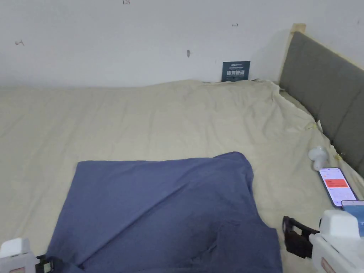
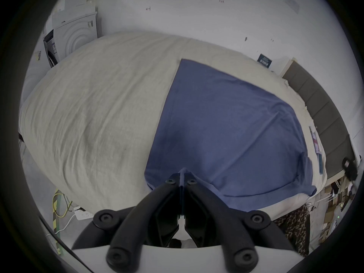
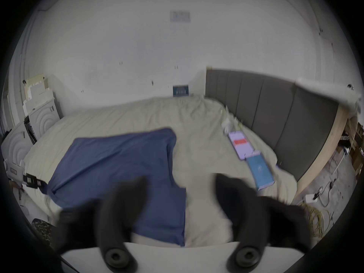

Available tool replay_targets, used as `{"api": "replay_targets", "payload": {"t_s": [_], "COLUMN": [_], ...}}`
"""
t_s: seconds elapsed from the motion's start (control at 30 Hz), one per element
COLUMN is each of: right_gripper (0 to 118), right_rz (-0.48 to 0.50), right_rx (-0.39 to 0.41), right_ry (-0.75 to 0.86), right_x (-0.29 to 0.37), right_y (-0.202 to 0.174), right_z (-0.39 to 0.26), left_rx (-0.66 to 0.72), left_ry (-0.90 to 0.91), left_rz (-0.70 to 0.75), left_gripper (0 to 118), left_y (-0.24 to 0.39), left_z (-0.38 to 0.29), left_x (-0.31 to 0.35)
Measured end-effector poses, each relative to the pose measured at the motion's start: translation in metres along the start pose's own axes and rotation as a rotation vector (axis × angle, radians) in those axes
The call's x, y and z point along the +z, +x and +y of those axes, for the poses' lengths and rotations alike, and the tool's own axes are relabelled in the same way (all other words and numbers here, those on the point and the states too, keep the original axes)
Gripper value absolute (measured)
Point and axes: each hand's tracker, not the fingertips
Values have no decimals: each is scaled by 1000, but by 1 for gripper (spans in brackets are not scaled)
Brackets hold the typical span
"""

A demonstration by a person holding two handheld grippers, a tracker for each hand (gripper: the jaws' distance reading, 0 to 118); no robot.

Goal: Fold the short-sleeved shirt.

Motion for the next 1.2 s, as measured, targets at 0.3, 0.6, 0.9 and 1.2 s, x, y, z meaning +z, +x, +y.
{"api": "replay_targets", "payload": {"t_s": [0.3,0.6,0.9,1.2], "right_gripper": [116,48,4,4], "right_rz": [2,66,110,137], "right_rx": [-120,-24,10,99], "right_ry": [-250,-435,-318,-160], "right_x": [-58,-80,-50,-59], "right_y": [12,-17,-24,-35], "right_z": [-57,-97,-56,40], "left_rx": [-10,6,27,25], "left_ry": [64,67,77,185], "left_rz": [-70,-71,-40,2], "left_gripper": [0,0,0,0], "left_y": [7,15,5,-4], "left_z": [14,8,6,55], "left_x": [29,42,44,47]}}
